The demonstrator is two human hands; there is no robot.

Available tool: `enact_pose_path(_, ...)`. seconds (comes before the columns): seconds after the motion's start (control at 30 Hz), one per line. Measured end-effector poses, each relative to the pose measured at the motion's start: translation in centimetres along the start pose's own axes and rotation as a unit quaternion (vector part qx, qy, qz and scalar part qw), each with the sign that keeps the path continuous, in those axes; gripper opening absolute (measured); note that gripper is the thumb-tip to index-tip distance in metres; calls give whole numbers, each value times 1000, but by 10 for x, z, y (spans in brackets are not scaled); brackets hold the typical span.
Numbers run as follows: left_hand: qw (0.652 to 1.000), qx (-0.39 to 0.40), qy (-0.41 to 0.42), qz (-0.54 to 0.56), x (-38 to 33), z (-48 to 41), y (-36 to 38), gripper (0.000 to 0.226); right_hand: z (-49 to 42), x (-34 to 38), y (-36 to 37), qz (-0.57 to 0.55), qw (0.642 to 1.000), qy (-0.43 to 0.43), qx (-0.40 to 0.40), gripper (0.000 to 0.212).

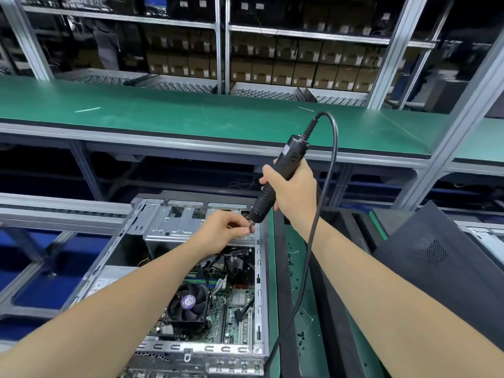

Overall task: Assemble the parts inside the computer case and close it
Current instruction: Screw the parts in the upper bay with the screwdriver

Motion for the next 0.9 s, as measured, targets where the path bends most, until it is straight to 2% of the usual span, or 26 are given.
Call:
enact_pose_path(0.2,999,-45,10,4,-4,10,-9,20,4,3,10,12,1000,-21,16,25)
enact_pose_path(0.3,999,-33,9,-8,-2,12,-13,22,2,1,15,33,998,-46,17,24)
enact_pose_path(0.53,998,23,-18,-54,7,6,-10,59,-3,-9,30,92,991,-89,37,24)
enact_pose_path(0.9,996,24,-15,-83,2,10,7,58,-3,-26,27,126,986,-101,44,29)
Point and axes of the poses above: each hand's wrist, its own z-axis away from the middle knuckle, its own y-axis out of the palm, x = y × z, the point moved 4 cm from there along -z, towards the middle knuckle, and after that the axes turned 3 degrees about -x, right-handed, at the moved point
